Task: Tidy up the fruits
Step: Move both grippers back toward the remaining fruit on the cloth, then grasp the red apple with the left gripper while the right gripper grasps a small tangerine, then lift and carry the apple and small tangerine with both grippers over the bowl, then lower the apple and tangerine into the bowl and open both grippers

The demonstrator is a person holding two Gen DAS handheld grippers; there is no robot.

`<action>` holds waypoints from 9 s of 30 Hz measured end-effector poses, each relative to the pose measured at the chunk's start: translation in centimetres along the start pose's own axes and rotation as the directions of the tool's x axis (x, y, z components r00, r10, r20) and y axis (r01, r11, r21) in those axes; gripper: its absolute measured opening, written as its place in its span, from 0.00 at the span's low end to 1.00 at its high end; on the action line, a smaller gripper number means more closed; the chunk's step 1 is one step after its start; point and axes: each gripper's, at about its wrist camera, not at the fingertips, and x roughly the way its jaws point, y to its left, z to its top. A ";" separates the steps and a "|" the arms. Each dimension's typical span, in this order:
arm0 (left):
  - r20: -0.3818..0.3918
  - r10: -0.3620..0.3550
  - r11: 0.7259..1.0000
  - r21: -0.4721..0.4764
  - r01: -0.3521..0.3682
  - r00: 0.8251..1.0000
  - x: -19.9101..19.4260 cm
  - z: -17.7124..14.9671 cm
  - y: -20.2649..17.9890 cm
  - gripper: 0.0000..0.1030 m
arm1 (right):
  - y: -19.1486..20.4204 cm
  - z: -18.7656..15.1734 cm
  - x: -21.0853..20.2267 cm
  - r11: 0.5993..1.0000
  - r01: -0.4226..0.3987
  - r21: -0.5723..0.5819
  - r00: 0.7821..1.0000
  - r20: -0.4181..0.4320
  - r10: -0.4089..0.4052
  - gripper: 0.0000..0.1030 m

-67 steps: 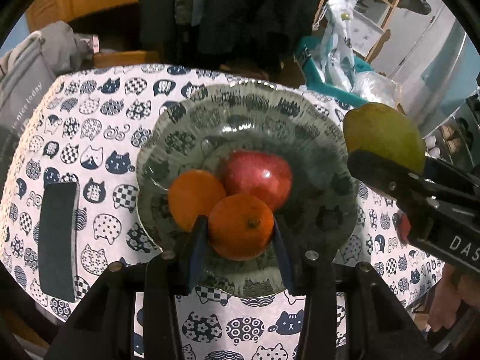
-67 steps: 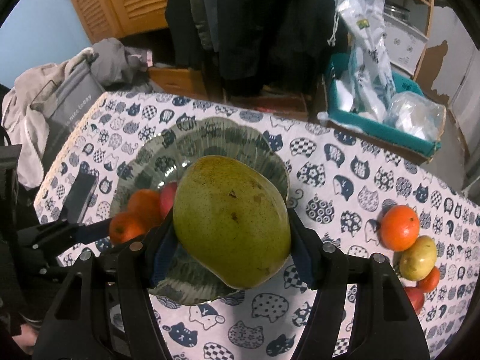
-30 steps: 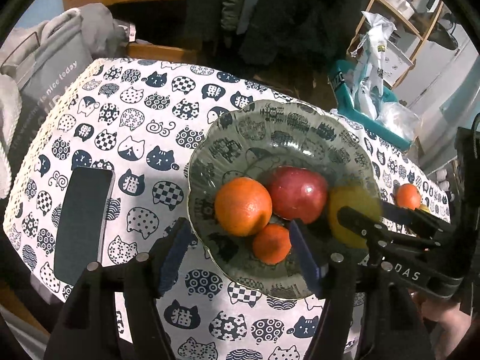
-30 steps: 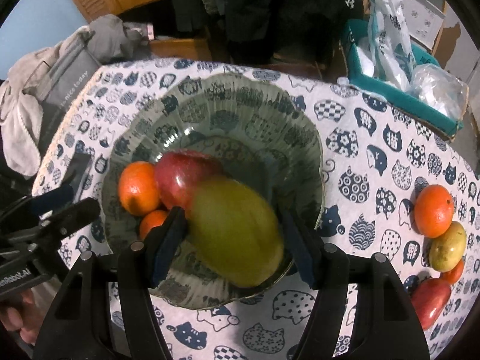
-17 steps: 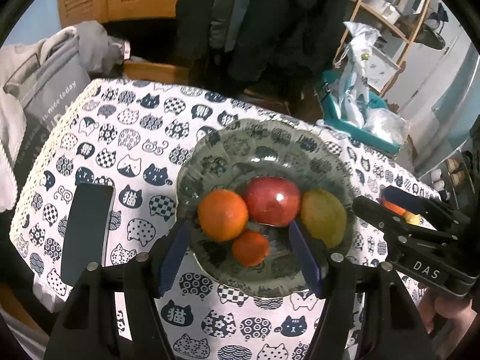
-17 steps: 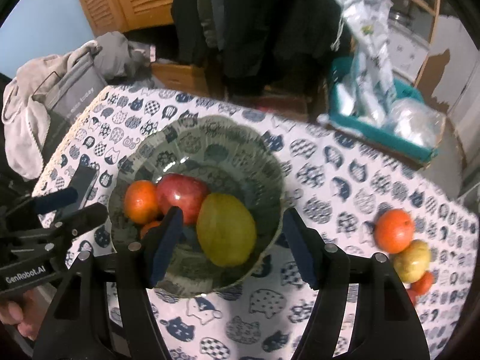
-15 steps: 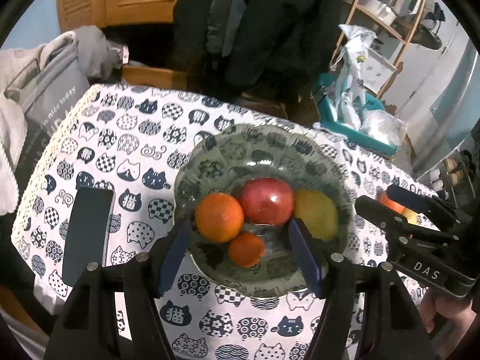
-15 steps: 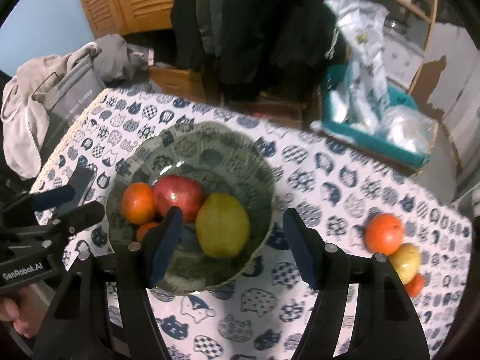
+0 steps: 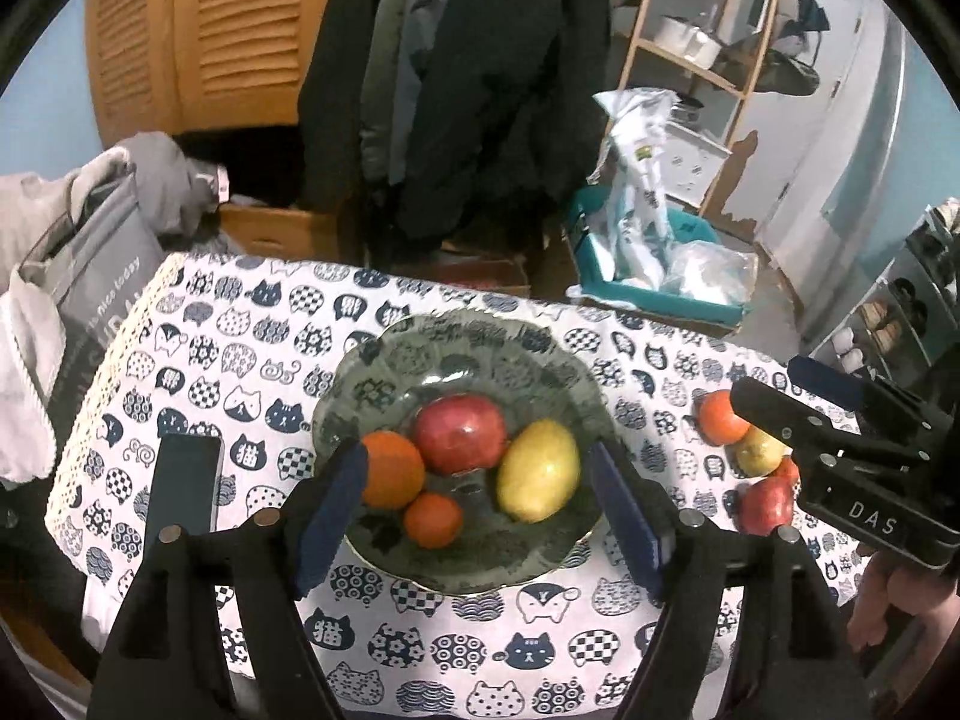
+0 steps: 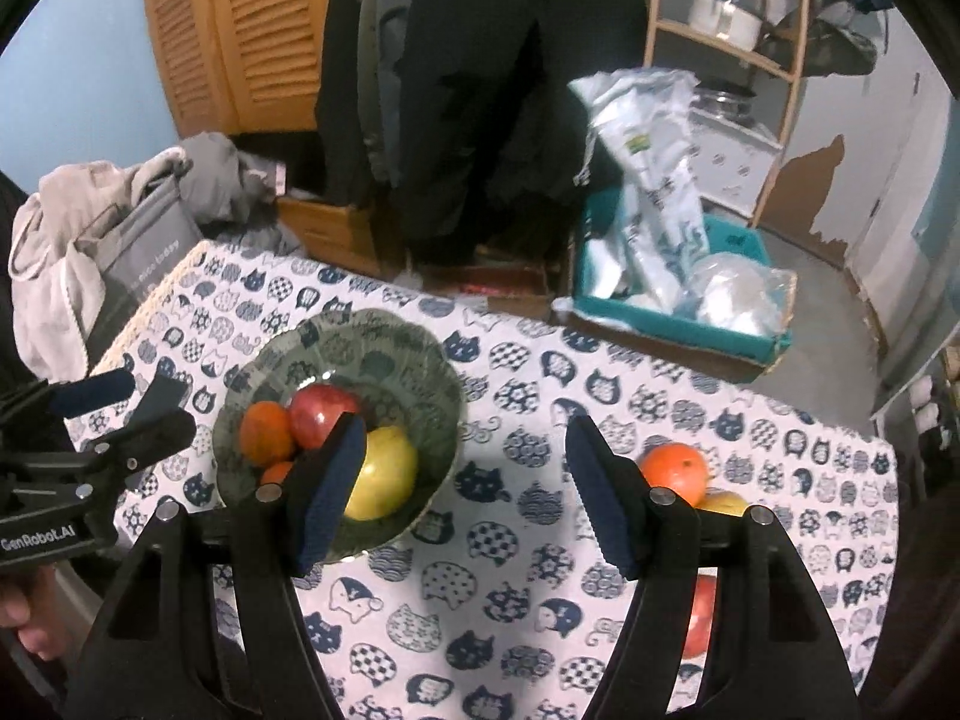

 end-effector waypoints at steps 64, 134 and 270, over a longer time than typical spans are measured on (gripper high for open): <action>-0.133 -0.074 0.926 0.359 0.118 0.988 4.7 -3.6 -24.7 0.91 | -23.2 -12.6 -8.3 0.903 0.309 0.298 0.951 -0.071 -0.302 0.84; -0.360 -0.068 0.943 0.280 0.177 0.931 18.6 -7.4 -25.4 0.73 | -27.4 -16.1 11.0 0.934 0.147 0.326 0.947 -0.321 -0.037 0.50; -0.216 0.019 0.999 -0.038 -0.028 0.976 10.3 -3.1 2.2 0.85 | 3.8 0.8 15.4 0.976 -0.186 0.109 0.937 -0.280 0.210 0.43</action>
